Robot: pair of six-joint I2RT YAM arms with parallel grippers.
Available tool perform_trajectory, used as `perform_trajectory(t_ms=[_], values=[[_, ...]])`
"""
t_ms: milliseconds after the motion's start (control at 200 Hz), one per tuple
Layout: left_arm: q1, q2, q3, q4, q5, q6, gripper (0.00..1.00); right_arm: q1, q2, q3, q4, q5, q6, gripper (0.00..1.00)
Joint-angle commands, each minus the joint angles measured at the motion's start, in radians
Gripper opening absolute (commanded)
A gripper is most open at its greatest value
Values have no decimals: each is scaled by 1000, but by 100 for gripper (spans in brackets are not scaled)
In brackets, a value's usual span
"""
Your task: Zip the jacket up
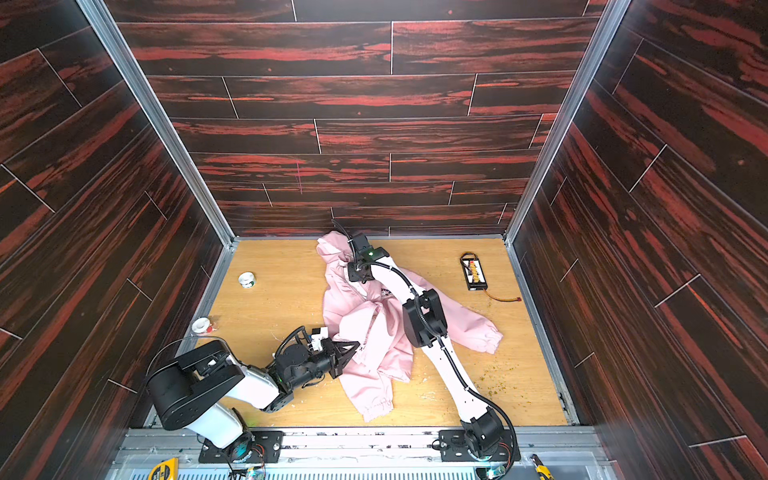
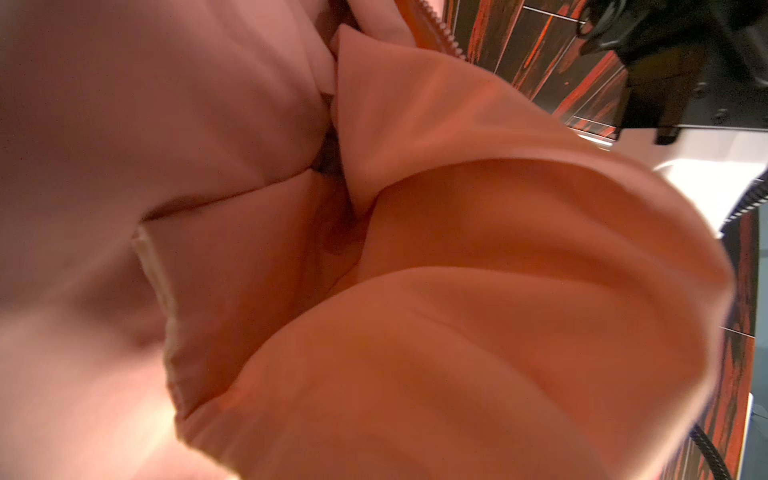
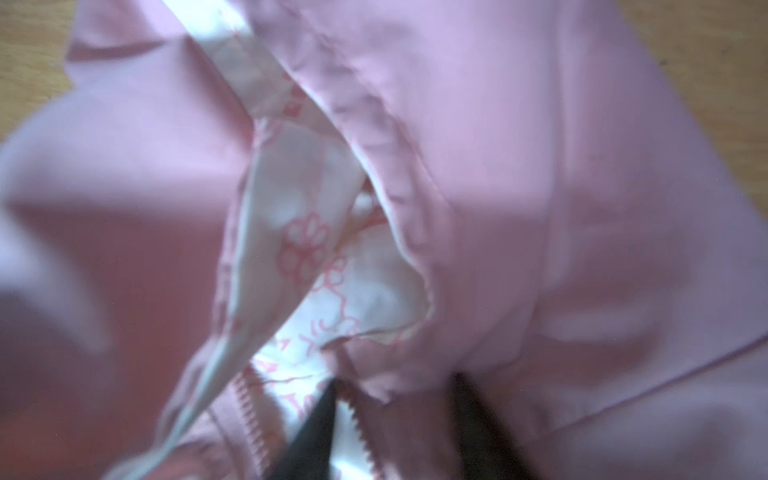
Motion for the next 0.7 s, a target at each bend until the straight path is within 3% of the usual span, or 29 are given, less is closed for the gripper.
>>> perform_trajectory(t_ms=[0,230,356,696], values=[[2,3,7,64,-17,-3,0,-40,15,-70,7,-92,78,0],[61,-58,4,27,-32,43,0,-130,-305,-384,235,-144,113,0],[113,-114,29,-66,18,78,0,-208,-477,-489,281,-171,139,0],[335,-360,225,-576,205,278,0,-429,-832,-741,448,-380,307,0]])
